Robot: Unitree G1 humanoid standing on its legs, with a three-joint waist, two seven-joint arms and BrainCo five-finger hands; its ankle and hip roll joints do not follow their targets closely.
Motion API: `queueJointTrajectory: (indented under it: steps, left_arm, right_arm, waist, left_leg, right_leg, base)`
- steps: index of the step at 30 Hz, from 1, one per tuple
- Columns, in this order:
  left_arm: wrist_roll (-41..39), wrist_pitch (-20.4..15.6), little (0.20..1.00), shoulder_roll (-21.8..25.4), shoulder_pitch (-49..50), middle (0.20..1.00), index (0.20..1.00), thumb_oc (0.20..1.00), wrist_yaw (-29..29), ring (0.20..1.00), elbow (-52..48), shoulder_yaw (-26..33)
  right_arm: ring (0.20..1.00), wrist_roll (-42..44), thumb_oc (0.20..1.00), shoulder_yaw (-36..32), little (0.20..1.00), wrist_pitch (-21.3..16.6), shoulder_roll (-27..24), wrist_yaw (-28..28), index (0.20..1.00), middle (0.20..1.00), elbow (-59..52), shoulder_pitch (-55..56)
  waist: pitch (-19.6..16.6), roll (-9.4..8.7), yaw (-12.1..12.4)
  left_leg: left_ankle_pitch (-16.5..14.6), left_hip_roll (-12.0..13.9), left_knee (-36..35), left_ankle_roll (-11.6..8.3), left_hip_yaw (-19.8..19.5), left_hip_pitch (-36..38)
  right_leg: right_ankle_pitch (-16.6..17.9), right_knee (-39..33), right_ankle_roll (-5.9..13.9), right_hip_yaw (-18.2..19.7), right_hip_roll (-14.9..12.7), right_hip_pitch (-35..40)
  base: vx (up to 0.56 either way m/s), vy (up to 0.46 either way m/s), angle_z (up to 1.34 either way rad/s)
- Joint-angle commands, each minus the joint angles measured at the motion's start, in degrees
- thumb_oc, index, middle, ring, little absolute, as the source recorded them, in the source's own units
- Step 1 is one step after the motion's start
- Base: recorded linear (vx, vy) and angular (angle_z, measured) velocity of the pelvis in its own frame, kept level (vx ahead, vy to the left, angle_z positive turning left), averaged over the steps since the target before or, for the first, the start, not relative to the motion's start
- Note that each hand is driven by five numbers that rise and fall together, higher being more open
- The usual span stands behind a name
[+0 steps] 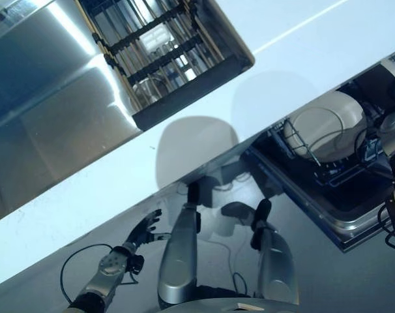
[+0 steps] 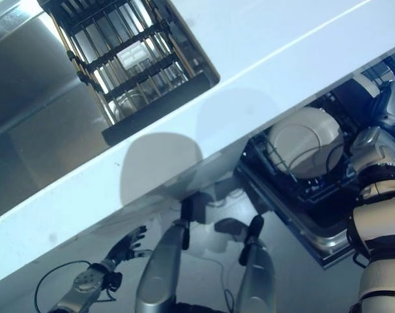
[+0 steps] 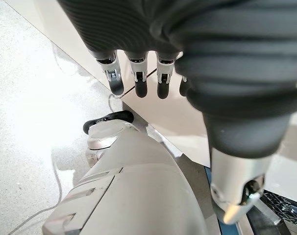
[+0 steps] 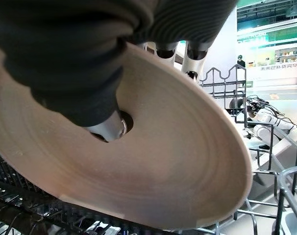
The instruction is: Pick up plates and place into dishwasher.
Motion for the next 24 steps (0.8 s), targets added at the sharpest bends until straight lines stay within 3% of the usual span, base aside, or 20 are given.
queueJointTrajectory:
  steps: [1, 16, 24]
  left_arm:
    - [-2.23, -1.18, 1.0, 1.71, 4.21, 1.0, 1.0, 1.0, 0.39, 1.0, -2.34, -0.38]
    - [-2.23, -0.94, 1.0, 1.51, 5.02, 1.0, 1.0, 1.0, 0.28, 1.0, -2.34, 0.09]
    - [-1.65, -1.23, 1.0, 1.63, 6.14, 1.0, 1.0, 1.0, -0.46, 1.0, -0.55, 1.95]
  right_arm:
    - [1.0, 1.3, 1.0, 1.59, 1.0, -0.03, -4.28, -0.18, 1.0, 1.0, 0.06, -1.63]
    - [1.0, 4.56, 1.0, -2.73, 1.0, -2.93, -6.6, 0.41, 1.0, 1.0, -0.79, 2.98]
    - [1.0, 6.33, 1.0, -6.33, 1.0, -7.97, -8.84, 3.26, 1.0, 1.0, -2.99, 10.23]
  waist:
    - [-0.32, 1.18, -0.3]
    - [-1.45, 0.59, -1.31]
    - [-3.3, -1.12, -2.06]
  left_leg:
    - [1.79, 1.77, -1.37, 0.02, -0.64, -3.46]
    - [0.79, 1.37, -2.37, 0.53, 0.62, -0.51]
    - [-0.06, 1.42, -3.13, 0.7, 1.82, 2.73]
  right_leg:
    - [-6.87, 4.21, -0.87, -0.65, -0.62, 0.32]
    - [-6.29, 2.39, -0.66, -0.08, -0.96, 2.79]
    - [-5.71, -0.41, -0.22, 0.32, -0.93, 6.93]
  base:
    - [0.0, 0.0, 0.0]
    - [0.0, 0.007, -0.01]
    - [0.0, 0.001, 0.0]
